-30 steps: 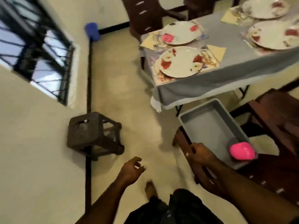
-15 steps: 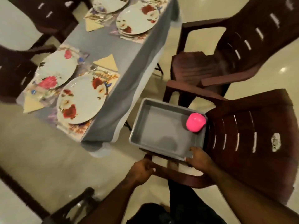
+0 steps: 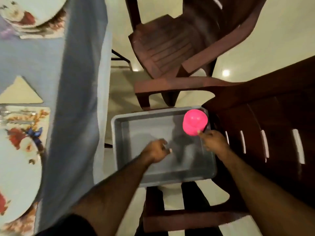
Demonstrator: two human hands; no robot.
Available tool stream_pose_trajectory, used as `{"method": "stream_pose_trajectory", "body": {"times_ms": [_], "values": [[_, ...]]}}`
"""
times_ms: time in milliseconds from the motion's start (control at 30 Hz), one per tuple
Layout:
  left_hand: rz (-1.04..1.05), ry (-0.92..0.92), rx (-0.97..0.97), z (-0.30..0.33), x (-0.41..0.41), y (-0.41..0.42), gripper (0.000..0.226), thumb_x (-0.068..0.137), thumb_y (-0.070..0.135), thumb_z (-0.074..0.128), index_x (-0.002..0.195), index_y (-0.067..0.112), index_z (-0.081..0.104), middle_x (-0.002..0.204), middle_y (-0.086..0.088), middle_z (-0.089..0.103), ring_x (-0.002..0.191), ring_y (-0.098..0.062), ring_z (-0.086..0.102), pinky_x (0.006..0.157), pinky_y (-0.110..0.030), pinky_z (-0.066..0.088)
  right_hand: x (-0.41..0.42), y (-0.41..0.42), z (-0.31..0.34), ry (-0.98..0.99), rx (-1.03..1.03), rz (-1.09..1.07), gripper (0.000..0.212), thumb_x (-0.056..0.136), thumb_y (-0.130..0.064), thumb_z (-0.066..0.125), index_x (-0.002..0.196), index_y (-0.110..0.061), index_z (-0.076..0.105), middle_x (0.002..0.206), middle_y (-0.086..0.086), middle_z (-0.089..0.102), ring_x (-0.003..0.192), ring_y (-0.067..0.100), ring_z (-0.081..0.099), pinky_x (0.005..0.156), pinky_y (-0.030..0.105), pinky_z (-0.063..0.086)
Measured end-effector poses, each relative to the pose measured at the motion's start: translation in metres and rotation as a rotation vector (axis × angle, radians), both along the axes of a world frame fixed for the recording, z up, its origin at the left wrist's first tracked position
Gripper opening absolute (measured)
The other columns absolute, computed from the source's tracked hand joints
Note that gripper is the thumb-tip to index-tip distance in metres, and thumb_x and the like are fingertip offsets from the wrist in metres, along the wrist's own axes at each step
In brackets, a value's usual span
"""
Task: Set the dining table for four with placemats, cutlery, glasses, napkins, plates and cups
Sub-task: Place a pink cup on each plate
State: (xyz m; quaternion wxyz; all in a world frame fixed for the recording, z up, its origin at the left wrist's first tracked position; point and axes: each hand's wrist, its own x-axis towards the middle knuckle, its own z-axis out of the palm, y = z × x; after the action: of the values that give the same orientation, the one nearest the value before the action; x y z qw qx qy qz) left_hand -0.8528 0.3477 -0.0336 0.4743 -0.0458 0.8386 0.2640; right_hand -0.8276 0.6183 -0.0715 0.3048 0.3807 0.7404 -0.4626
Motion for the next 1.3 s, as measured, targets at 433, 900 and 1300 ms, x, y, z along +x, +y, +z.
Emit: {"method": "stream_pose_trajectory", "body": {"times_ms": [433,900,1300], "values": [[0.184,-0.009,0.02,-0.059,-0.045,-0.022,0.044,0.086,0.047,0.082,0.122,0.026,0.068,0.109,0.0,0.076,0.098,-0.021,0.073,0.093,-0.038,0.06,-0.023,-0.052,-0.054,-0.085,-0.192,-0.678,0.027,0.092,-0.001,0.071,0.117,-0.009,0.063,0.122,0.019,0.067,0.09,0.027,0.067,0.08,0.053,0.061],[0.174,0.475,0.293,0.175,0.009,-0.074,0.118,0.053,0.061,0.099,0.153,0.046,0.037,0.147,0.021,0.053,0.133,-0.008,0.054,0.106,-0.039,0.054,-0.041,-0.118,0.217,0.21,-0.347,0.256,0.052,0.081,-0.02,0.09,0.122,-0.02,0.059,0.113,0.005,0.07,0.091,0.028,0.073,0.059,0.037,0.064],[0.874,0.674,0.342,0.344,0.181,-0.204,0.089,0.057,0.031,0.105,0.136,0.028,0.063,0.126,0.007,0.075,0.116,-0.014,0.071,0.094,-0.033,0.06,-0.009,-0.273,0.398,0.357,-0.523,0.869,0.019,0.094,-0.033,0.078,0.102,-0.015,0.078,0.089,0.014,0.078,0.08,0.023,0.076,0.076,0.047,0.064]]}}
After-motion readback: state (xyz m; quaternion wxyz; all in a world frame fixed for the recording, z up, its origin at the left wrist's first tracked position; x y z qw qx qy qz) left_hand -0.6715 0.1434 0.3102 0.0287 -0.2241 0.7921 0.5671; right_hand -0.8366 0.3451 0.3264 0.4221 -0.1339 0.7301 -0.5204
